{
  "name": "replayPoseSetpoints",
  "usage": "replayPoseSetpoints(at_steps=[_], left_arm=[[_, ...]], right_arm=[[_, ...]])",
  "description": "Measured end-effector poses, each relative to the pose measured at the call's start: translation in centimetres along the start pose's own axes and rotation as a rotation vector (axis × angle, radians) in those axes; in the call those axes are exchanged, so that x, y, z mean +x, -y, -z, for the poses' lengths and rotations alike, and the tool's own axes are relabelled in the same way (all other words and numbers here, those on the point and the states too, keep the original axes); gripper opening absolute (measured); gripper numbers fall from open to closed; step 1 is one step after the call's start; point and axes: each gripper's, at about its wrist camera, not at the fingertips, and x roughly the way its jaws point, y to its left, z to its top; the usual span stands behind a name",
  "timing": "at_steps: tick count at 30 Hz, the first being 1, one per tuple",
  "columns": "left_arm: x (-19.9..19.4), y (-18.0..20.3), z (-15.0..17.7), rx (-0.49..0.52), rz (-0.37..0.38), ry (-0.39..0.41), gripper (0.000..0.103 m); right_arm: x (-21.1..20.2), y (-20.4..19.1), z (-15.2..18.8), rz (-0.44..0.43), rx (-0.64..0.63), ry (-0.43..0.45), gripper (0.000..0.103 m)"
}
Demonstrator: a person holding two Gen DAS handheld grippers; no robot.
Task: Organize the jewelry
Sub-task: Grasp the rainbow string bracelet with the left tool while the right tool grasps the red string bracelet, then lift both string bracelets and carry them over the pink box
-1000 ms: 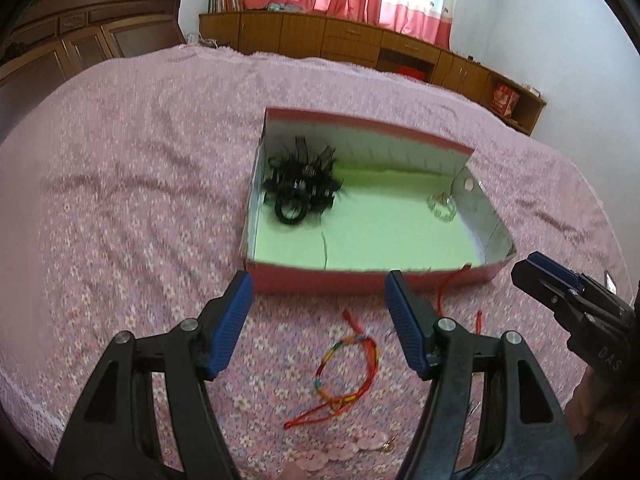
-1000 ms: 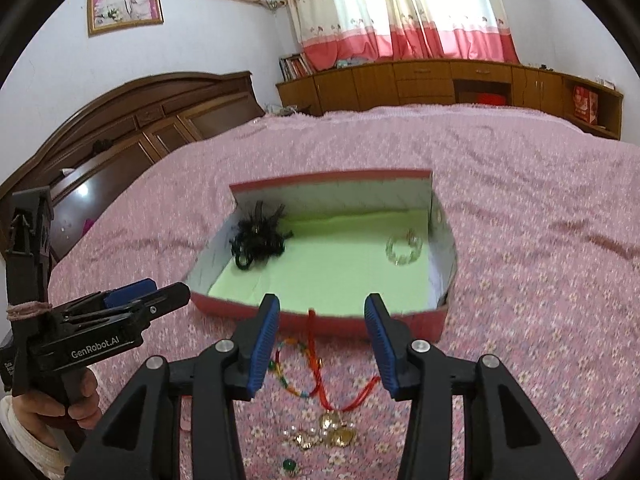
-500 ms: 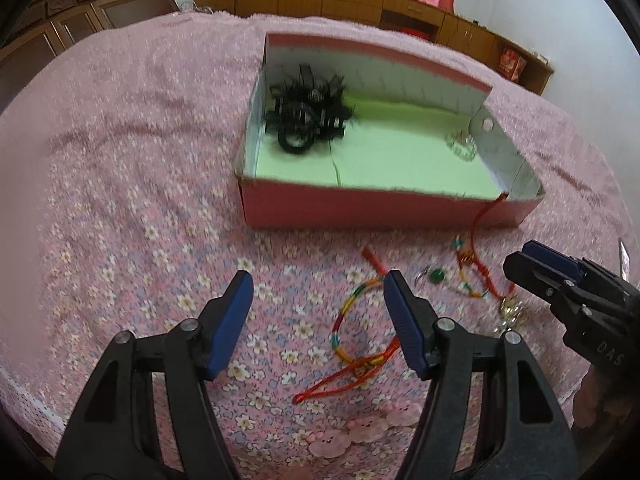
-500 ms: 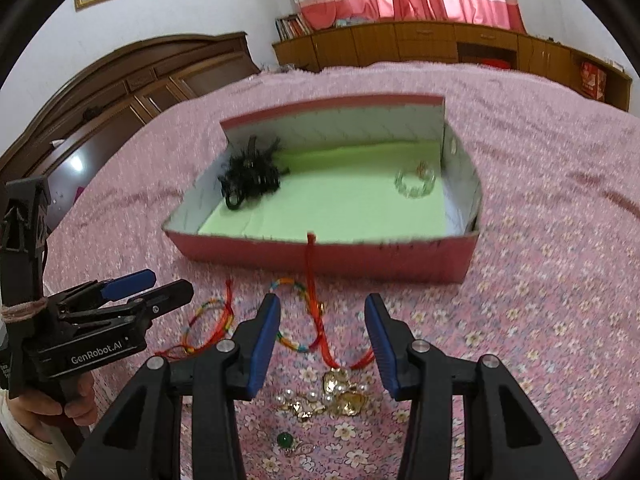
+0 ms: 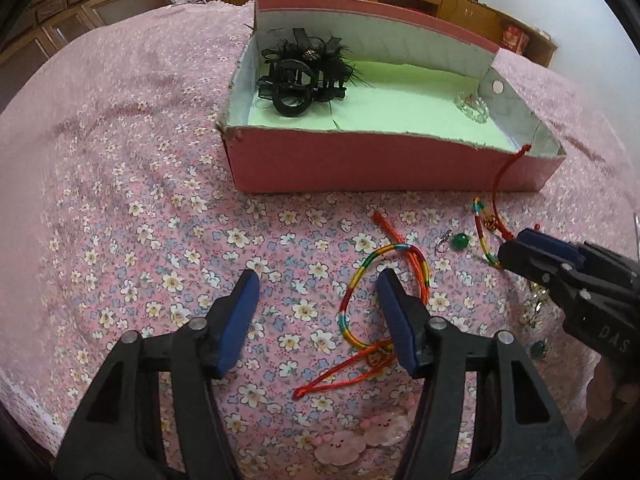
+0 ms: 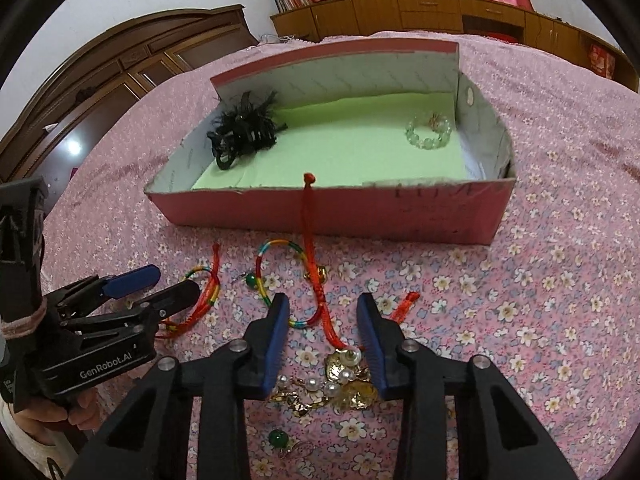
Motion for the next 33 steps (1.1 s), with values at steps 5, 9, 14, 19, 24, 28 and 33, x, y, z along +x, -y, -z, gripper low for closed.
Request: replayPoseSetpoints(at_steps=[5,9,14,19,24,28,33], left_arm=[[0.4,0.6,0.1,0.019,-0.005,-0.008,0.047],[0.5,1.3,0.2,0.032,0.008,-0.008,0.033],[0.7,2.3,0.3,0.043,0.039,-0.006,0.0],[0.1,1.8,0.1,0.027,0.057,0.001,0.0],[-1.2,1.3,-0.1,0.019,0.066,0.03,0.0],[-2.7,1.5,-0.5,0.016,0.077,0.071,0.0],[-4.4,1.6,-0.8,0.015,0.084,0.122,0.0]], right_arm=[[0.4,0.1,0.0,0.01,-0.007,-0.012,0.031],[0.7,0.1,0.0,0.007,-0.01,-0.021,0.017],[0.5,0.2,0.1,0.002,-0.016,-0.012,0.008],[-0.4,0.4,0.3,-0.009,-0.011,0.006,0.007],[-1.3,0.2,0.2,-0.023,-0.017,0.03,0.007],[-2.3,-0.1,0.1,-0.033,-0.024,0.051,0.007],[-3.7,-0.5,-0.2,-0.044,-0.035,0.088,0.007]])
